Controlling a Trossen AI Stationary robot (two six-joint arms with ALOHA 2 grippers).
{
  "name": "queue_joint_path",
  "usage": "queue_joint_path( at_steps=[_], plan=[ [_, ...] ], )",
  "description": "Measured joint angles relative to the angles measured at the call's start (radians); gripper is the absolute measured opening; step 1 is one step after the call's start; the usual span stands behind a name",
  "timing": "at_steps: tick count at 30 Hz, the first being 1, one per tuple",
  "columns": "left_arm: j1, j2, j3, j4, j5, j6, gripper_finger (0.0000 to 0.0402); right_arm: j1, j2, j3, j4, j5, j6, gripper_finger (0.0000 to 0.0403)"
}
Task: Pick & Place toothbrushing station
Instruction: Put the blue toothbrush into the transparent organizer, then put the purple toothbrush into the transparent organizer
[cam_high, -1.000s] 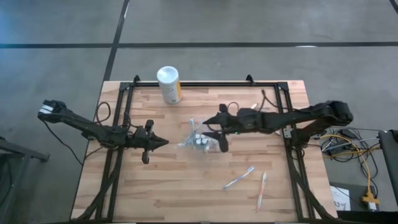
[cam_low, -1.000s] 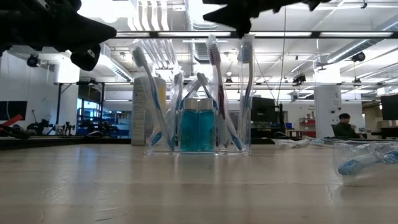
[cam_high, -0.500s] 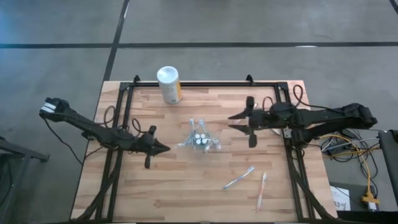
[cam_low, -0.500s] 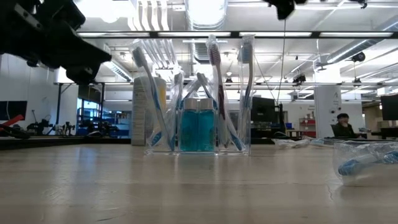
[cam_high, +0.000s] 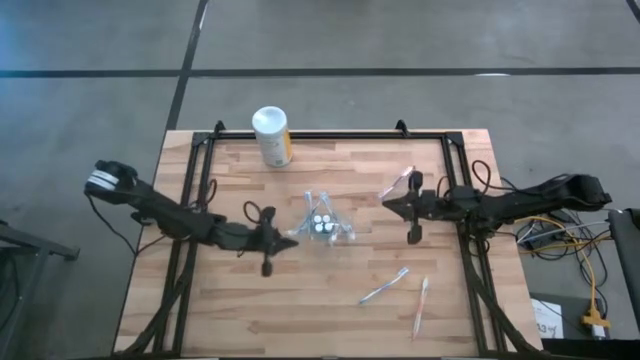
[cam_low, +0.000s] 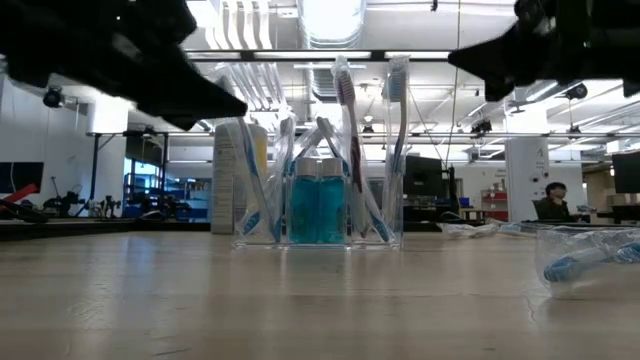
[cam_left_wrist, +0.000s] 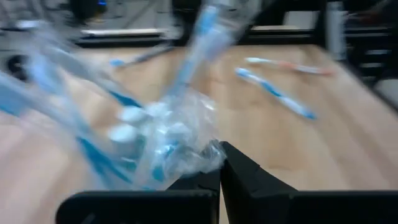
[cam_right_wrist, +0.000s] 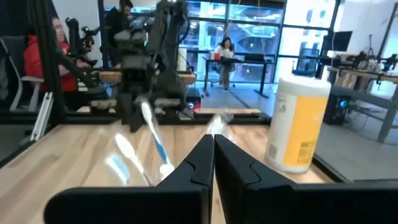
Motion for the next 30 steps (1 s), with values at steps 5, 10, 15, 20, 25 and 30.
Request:
queue_joint_path(
  at_steps=[5,10,15,20,25,30],
  plan=[
    [0.144,-0.026,0.047,-0.110,-0.003,0.026,0.0005,0.000,-0.003,-0.039,0.035,0.001,0.008,0.0008],
    [0.289,-0.048,0.064,-0.117,0.130,0.015,0.0005,0.000,-0.003,-0.029,0.036,-0.004,0.003,0.0008],
    [0.358,-0.026,0.069,-0.147,0.159,-0.005,0.0005,0.000,0.000,-0.024,0.034,-0.007,-0.004,0.0008],
    [0.375,-0.014,0.091,-0.202,0.160,-0.012,0.0005,0.000,-0.001,-0.024,0.035,-0.008,-0.009,0.0008],
    [0.344,-0.047,0.125,-0.201,0.225,0.009,0.0005,0.000,-0.001,-0.018,0.040,-0.010,-0.014,0.0008],
    [0.281,-0.132,0.162,-0.267,0.253,0.009,0.0008,0.000,-0.001,-0.018,0.034,-0.010,-0.004,0.0008]
  ],
)
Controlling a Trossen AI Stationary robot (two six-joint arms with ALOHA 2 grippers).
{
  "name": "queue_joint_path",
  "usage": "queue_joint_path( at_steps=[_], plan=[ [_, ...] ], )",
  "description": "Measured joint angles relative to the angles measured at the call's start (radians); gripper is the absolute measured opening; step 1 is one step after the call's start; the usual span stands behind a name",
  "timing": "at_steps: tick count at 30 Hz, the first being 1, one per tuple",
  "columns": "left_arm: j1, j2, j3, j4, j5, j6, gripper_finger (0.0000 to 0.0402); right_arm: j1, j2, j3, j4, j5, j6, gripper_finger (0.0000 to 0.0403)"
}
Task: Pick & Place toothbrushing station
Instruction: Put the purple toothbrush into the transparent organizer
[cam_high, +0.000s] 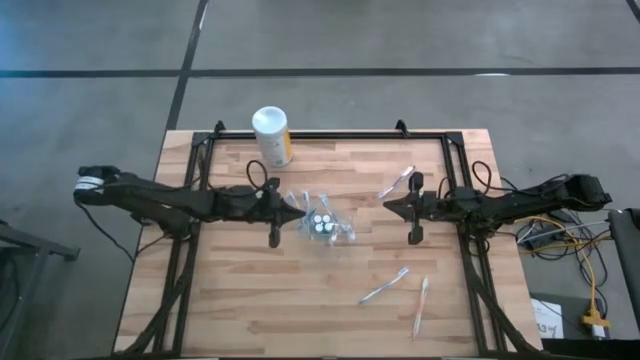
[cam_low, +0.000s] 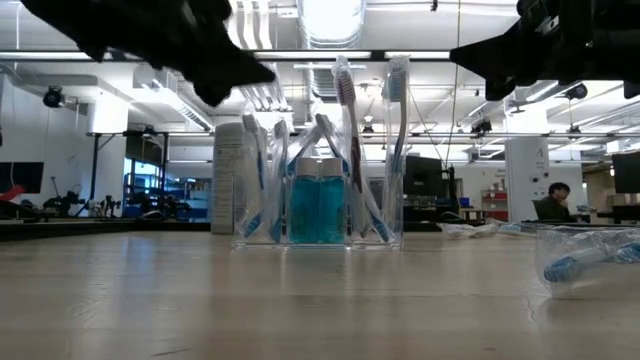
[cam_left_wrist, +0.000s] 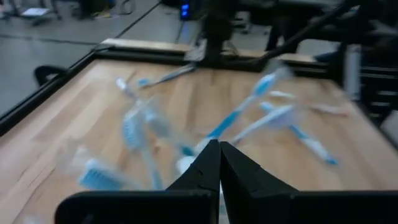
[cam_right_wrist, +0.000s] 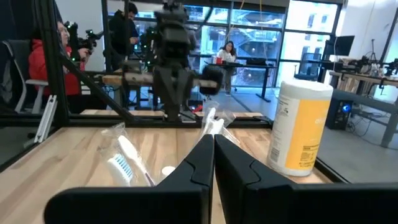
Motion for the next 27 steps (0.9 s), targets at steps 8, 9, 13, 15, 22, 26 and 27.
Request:
queue_joint_path(
  at_steps=[8,9,13,15,22,26,27],
  plan=[
    [-0.212,-0.243,-0.080,-0.070,-0.125,-0.034,0.0003,0.000,0.000,-0.001,-0.054,-0.002,0.017,0.0008],
    [-0.244,-0.270,-0.107,-0.053,-0.183,-0.049,0.0003,0.000,0.000,-0.001,-0.063,-0.003,0.026,0.0008],
    [-0.307,-0.347,-0.192,-0.049,-0.337,-0.130,0.0002,0.000,0.000,-0.001,-0.068,-0.003,0.037,0.0008],
    [-0.313,-0.362,-0.219,-0.047,-0.348,-0.158,0.0002,0.000,0.000,-0.001,-0.068,-0.016,0.043,0.0008],
    [-0.316,-0.361,-0.308,0.002,-0.341,-0.145,0.0002,0.000,0.000,0.014,-0.063,-0.047,0.067,0.0008],
    [-0.316,-0.363,-0.414,0.261,-0.291,-0.135,0.0006,0.000,0.000,0.022,-0.061,-0.044,0.064,0.0009],
    [-0.316,-0.363,-0.435,0.313,-0.263,-0.141,0.0006,0.000,0.000,0.023,-0.061,-0.044,0.064,0.0009]
  ],
)
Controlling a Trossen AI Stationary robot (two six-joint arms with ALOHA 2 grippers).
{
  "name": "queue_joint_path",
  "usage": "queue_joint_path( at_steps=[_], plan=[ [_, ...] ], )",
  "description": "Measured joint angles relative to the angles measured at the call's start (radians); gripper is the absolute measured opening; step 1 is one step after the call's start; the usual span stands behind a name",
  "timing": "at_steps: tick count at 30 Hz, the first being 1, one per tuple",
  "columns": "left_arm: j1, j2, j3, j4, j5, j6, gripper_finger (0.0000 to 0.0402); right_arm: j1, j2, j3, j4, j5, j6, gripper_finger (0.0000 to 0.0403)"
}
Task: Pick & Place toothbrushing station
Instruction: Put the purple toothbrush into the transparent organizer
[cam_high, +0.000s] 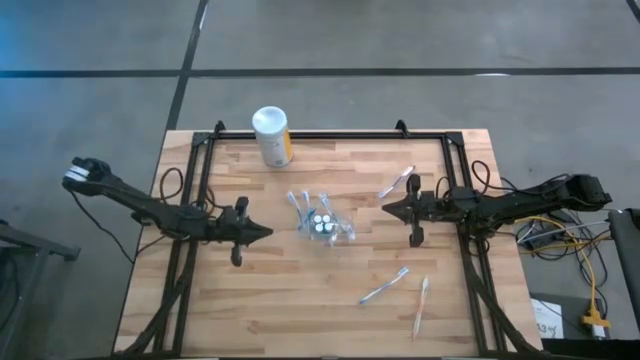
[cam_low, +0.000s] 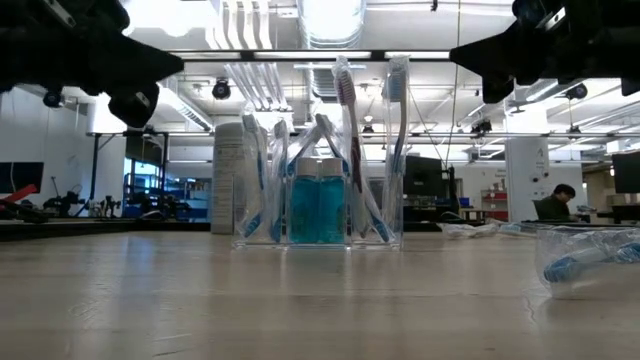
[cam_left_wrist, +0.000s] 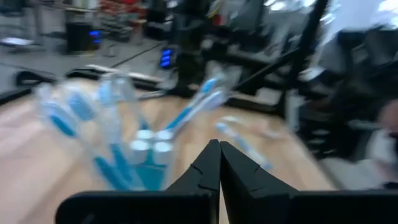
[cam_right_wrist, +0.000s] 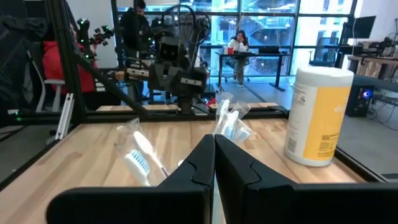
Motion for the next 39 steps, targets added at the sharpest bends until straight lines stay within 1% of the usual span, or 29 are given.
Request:
queue_joint_path(
  at_steps=[2,8,11,14,17,20,22,24,26,27,29,30,32,33,35,39],
  plan=[
    [0.000,0.000,-0.031,0.060,0.041,-0.023,0.0006,0.000,0.000,0.002,0.001,-0.001,0.004,0.0008],
    [-0.012,0.000,-0.059,0.074,0.082,-0.040,0.0004,0.000,0.001,0.002,-0.008,-0.008,0.012,0.0009],
    [-0.048,0.000,-0.057,0.074,0.081,0.001,0.0004,0.000,0.001,0.002,-0.012,-0.008,0.015,0.0009],
    [-0.078,-0.001,-0.048,0.074,0.048,0.043,0.0003,0.000,0.001,0.002,-0.012,-0.008,-0.006,0.0009],
    [-0.090,-0.002,-0.037,0.075,0.042,0.054,0.0003,0.000,0.001,0.002,-0.012,-0.008,-0.050,0.0008],
    [-0.090,-0.002,-0.030,0.071,0.040,0.054,0.0003,0.000,0.001,0.003,-0.012,-0.008,-0.061,0.0009],
    [-0.090,-0.003,-0.024,0.043,0.012,0.051,0.0003,0.000,0.001,0.003,-0.012,-0.008,-0.055,0.0009],
    [-0.090,-0.011,-0.012,-0.021,-0.045,0.021,0.0003,0.000,0.001,0.003,-0.012,-0.018,-0.027,0.0009],
    [-0.089,-0.023,0.015,-0.136,-0.110,-0.030,0.0003,0.000,0.001,0.014,-0.022,-0.047,0.020,0.0008],
    [-0.089,-0.029,0.034,-0.226,-0.140,-0.064,0.0003,0.000,0.001,0.032,-0.041,-0.069,0.048,0.0009],
    [-0.089,-0.030,0.080,-0.426,-0.177,-0.126,0.0003,0.005,0.000,0.100,-0.162,-0.094,0.082,0.0008],
    [-0.089,-0.029,0.102,-0.526,-0.186,-0.157,0.0003,0.014,0.000,0.145,-0.259,-0.083,0.087,0.0008],
    [-0.089,-0.025,0.134,-0.662,-0.202,-0.200,0.0004,0.042,0.019,0.245,-0.463,0.008,0.106,0.0008],
    [-0.089,-0.024,0.142,-0.693,-0.207,-0.205,0.0005,0.062,0.034,0.294,-0.547,0.067,0.118,0.0009],
    [-0.089,-0.025,0.146,-0.704,-0.205,-0.189,0.0007,0.106,0.067,0.388,-0.701,0.164,0.126,0.0008],
    [-0.089,-0.029,0.151,-0.691,-0.186,-0.119,0.0008,0.192,0.142,0.549,-0.945,0.260,0.178,0.0008]
  ],
)
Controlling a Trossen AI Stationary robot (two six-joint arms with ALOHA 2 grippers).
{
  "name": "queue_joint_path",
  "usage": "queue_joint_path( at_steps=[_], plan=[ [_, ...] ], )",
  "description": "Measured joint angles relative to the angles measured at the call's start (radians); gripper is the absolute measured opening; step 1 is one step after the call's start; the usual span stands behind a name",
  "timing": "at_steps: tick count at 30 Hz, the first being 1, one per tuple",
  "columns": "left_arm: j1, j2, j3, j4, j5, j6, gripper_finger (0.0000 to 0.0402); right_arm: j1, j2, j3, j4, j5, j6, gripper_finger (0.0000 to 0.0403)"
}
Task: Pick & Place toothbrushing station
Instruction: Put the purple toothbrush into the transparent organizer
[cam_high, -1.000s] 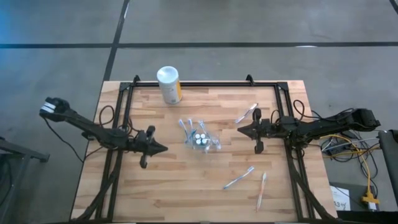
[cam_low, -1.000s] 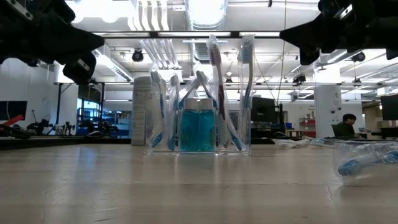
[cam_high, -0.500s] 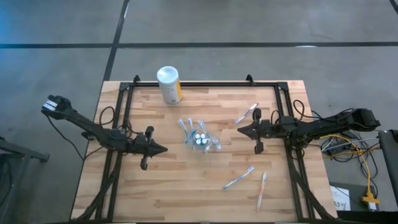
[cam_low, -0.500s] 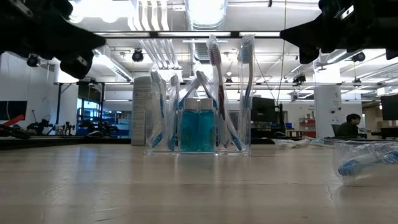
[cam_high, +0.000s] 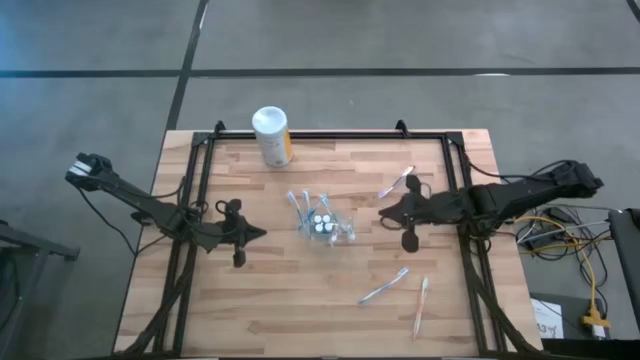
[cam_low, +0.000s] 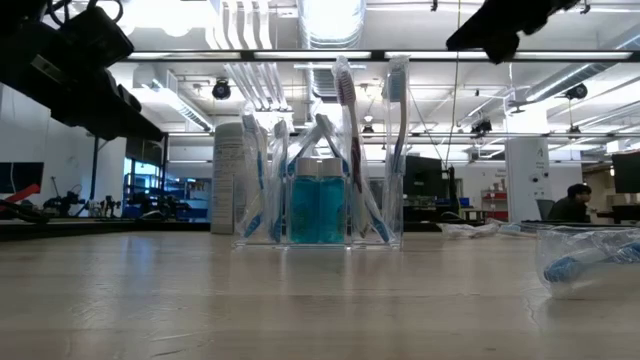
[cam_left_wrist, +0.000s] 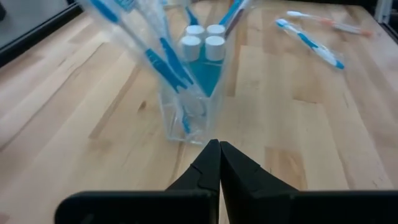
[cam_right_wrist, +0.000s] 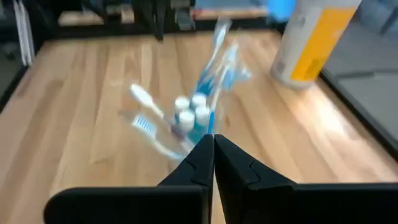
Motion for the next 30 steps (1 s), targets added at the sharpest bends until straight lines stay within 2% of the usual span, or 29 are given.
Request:
queue_joint_path(
  at_steps=[4,10,12,14,17,22,27,30],
  plan=[
    [0.000,-0.001,0.000,0.015,0.021,0.028,0.0008,0.080,0.080,0.101,-0.161,0.054,0.133,0.0008],
    [0.000,-0.002,0.000,0.017,0.041,0.047,0.0009,0.197,0.202,0.190,-0.325,0.060,0.355,0.0008],
    [0.000,-0.003,0.000,0.019,0.041,0.063,0.0009,0.232,0.235,0.214,-0.414,0.110,0.422,0.0008],
    [0.000,-0.003,0.000,0.032,0.040,0.086,0.0009,0.247,0.261,0.244,-0.515,0.181,0.495,0.0008],
    [0.000,-0.003,0.000,0.069,0.030,0.120,0.0009,0.227,0.284,0.271,-0.650,0.193,0.513,0.0008],
    [0.000,-0.004,0.001,0.121,0.028,0.138,0.0009,0.112,0.294,0.268,-0.736,0.162,0.420,0.0008],
    [0.000,-0.004,0.005,0.129,0.025,0.164,0.0009,-0.096,0.290,0.260,-0.748,0.026,0.087,0.0008],
    [0.000,-0.004,0.005,0.130,0.025,0.166,0.0009,-0.240,0.296,0.260,-0.732,-0.004,-0.076,0.0008]
  ],
)
